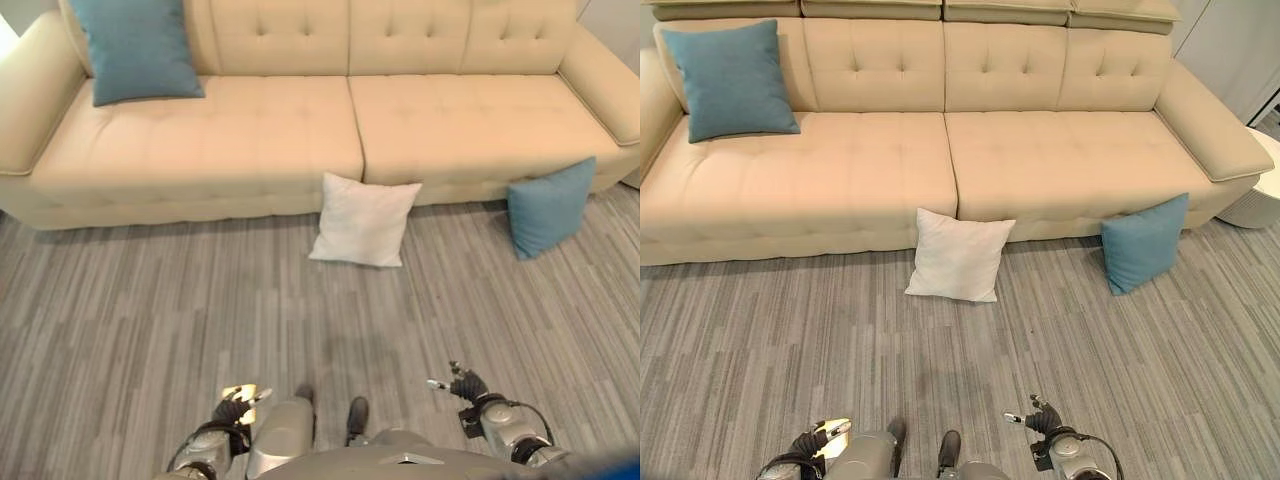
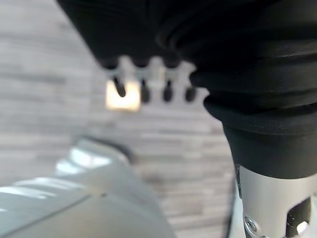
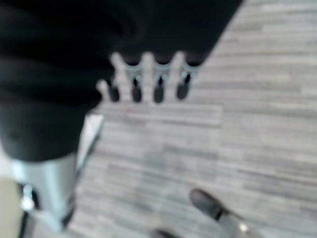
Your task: Pick up all the scattered cushions and arrange them neatly on the sofa.
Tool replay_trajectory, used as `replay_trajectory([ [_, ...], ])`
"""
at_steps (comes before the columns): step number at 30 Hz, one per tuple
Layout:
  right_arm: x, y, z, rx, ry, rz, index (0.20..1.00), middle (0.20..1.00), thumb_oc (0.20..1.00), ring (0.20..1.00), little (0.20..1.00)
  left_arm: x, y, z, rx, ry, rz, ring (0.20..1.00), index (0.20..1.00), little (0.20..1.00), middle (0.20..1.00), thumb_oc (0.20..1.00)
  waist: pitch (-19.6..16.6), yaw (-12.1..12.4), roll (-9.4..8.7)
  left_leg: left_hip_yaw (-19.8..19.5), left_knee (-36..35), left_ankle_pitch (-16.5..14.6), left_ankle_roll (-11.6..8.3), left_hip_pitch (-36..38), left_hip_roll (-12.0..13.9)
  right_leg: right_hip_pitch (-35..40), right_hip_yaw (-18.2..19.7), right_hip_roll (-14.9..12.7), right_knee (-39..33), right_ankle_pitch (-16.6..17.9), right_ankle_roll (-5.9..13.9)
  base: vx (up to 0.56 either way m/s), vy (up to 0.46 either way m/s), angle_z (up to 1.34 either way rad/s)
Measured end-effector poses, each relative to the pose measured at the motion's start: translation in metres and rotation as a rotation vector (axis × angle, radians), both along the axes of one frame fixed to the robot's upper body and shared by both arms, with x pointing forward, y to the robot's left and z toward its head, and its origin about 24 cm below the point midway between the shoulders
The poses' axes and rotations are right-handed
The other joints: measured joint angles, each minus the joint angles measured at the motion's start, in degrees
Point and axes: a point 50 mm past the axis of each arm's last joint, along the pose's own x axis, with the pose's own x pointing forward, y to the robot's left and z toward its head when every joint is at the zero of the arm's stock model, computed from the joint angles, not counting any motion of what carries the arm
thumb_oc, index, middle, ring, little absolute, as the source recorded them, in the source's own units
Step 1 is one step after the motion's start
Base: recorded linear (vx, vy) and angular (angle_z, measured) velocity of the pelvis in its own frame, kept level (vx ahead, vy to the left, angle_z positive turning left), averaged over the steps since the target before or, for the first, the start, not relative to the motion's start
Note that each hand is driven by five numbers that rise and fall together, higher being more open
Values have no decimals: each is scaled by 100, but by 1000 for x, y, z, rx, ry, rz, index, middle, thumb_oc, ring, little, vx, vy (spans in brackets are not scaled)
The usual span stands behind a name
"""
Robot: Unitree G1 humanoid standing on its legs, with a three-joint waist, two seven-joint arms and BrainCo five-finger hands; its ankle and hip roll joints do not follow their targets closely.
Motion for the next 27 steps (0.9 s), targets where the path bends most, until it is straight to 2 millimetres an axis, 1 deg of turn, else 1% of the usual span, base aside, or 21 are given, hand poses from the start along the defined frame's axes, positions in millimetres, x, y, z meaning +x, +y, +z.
replay_trajectory([
  [2,-4,-1,-2,-4,18,-1,1000,1000,1000,1000,1000,1,0,0,0,-2,1,1000,1000,1000,1000,1000,21,26,95,-7,-216,283,44,-50,48,168,53,33,24,-101,9,290,157,-28],
  [4,-6,-1,-3,-1,26,-1,1000,1000,1000,1000,1000,-10,1,-3,-1,25,9,1000,1000,1000,1000,1000,-52,73,155,21,-103,343,176,0,69,358,173,25,31,-253,104,289,211,-54],
  [5,-27,3,-11,19,74,-21,1000,1000,1000,1000,1000,-36,0,-8,-7,87,27,1000,1000,1000,1000,1000,-401,-7,164,159,-516,582,555,539,36,404,288,-155,659,-657,475,276,259,-46],
  [6,-31,5,-12,26,81,-24,1000,1000,1000,1000,1000,-35,1,-8,-4,83,23,1000,1000,1000,1000,1000,-425,-1,188,166,-637,576,647,706,15,306,264,-210,1071,-731,583,188,229,-44],
  [7,-32,6,-13,30,86,-29,1000,1000,1000,1000,1000,-27,2,-6,0,65,14,1000,1000,1000,1000,1000,-424,-7,187,200,-722,500,743,869,-17,82,280,-298,1653,-788,682,120,158,-18],
  [8,-29,6,-12,31,78,-26,1000,1000,1000,1000,1000,-18,3,-4,3,45,4,1000,1000,1000,1000,1000,-400,-34,244,207,-791,431,838,1045,-25,-384,299,-357,2781,-848,794,126,128,-17],
  [9,-25,8,-10,38,60,-20,1000,1000,1000,1000,1000,-13,4,-3,8,40,-10,1000,1000,1000,1000,1000,-373,-56,286,242,-796,381,861,1159,-45,-895,301,-486,3925,-803,960,90,60,5],
  [10,-23,12,-10,50,46,-14,1000,1000,1000,1000,1000,-8,3,-1,16,28,-39,1000,1000,1000,1000,1000,-394,-128,281,261,-783,336,791,1260,-104,-1159,319,-610,4369,-903,1108,202,74,5],
  [11,-24,17,-11,58,51,8,1000,1000,1000,1000,1000,-1,3,1,18,11,-70,1000,1000,1000,1000,1000,-378,-109,339,294,-765,159,740,1441,-148,-1591,352,-700,4312,-925,1121,273,13,6],
  [13,-15,22,-7,67,17,28,1000,1000,1000,1000,1000,4,1,2,15,5,-82,1000,1000,1000,1000,1000,-342,-144,392,287,-834,-31,633,1611,-173,-1909,297,-713,3535,-923,1084,217,-31,-14],
  [15,-11,24,-5,75,-4,33,1000,1000,1000,1000,1000,-2,2,0,16,27,-82,1000,1000,1000,1000,1000,-345,-151,340,318,-883,-43,687,1732,-204,-2054,275,-628,2459,-585,1000,194,-58,-7],
  [16,-11,24,-5,76,-6,33,1000,1000,1000,1000,1000,-2,1,0,18,29,-91,1000,1000,1000,1000,1000,-328,-187,363,286,-882,-152,606,1800,-240,-2210,292,-592,2180,-380,997,216,-68,13],
  [17,-15,23,-6,74,9,30,1000,1000,1000,1000,1000,-4,1,-1,17,35,-89,1000,1000,1000,1000,1000,-344,-207,351,272,-873,-259,594,1878,-267,-2273,370,-522,1823,-143,995,279,-131,28],
  [18,-16,23,-7,73,14,28,1000,1000,1000,1000,1000,-10,1,-2,15,45,-77,1000,1000,1000,1000,1000,-346,-300,315,148,-857,-329,653,2045,-332,-2276,523,-393,1495,189,977,289,-160,38],
  [19,-18,22,-8,69,23,24,1000,1000,1000,1000,1000,-14,1,-3,14,55,-77,1000,1000,1000,1000,1000,-352,-347,313,102,-854,-398,652,2125,-329,-2263,556,-318,1575,247,917,347,-231,44],
  [21,-19,20,-9,65,33,21,1000,1000,1000,1000,1000,-15,-1,-4,9,56,-79,1000,1000,1000,1000,1000,-381,-313,343,92,-858,-493,592,2311,-288,-2169,330,-218,1702,298,801,189,-154,22],
  [22,-19,21,-9,64,32,22,1000,1000,1000,1000,1000,-20,-1,-5,6,67,-78,1000,1000,1000,1000,1000,-404,-292,350,-22,-803,-567,483,2364,-259,-2024,286,-132,1689,324,696,111,-152,27],
  [23,-21,21,-9,65,38,22,1000,1000,1000,1000,1000,-23,0,-6,7,74,-81,1000,1000,1000,1000,1000,-460,-311,265,-59,-656,-577,468,2315,-308,-1814,290,-118,1437,441,504,140,-199,37],
  [24,-20,17,-9,56,39,14,1000,1000,1000,1000,1000,-23,-4,-7,0,76,-86,1000,1000,1000,1000,1000,-480,-282,254,-115,-552,-618,401,2319,-254,-1625,258,-61,1204,551,189,112,-193,54],
  [26,-21,14,-9,50,39,12,1000,1000,1000,1000,1000,-24,-4,-7,-2,80,-87,1000,1000,1000,1000,1000,-482,-266,225,-194,4,-682,298,2100,-272,-1162,145,-47,582,732,26,91,-178,45],
  [27,-21,13,-9,47,39,12,1000,1000,1000,1000,1000,-24,-4,-7,-3,80,-84,1000,1000,1000,1000,1000,-479,-222,208,-186,408,-750,189,1960,-303,-947,132,-50,308,799,-35,71,-162,21],
])
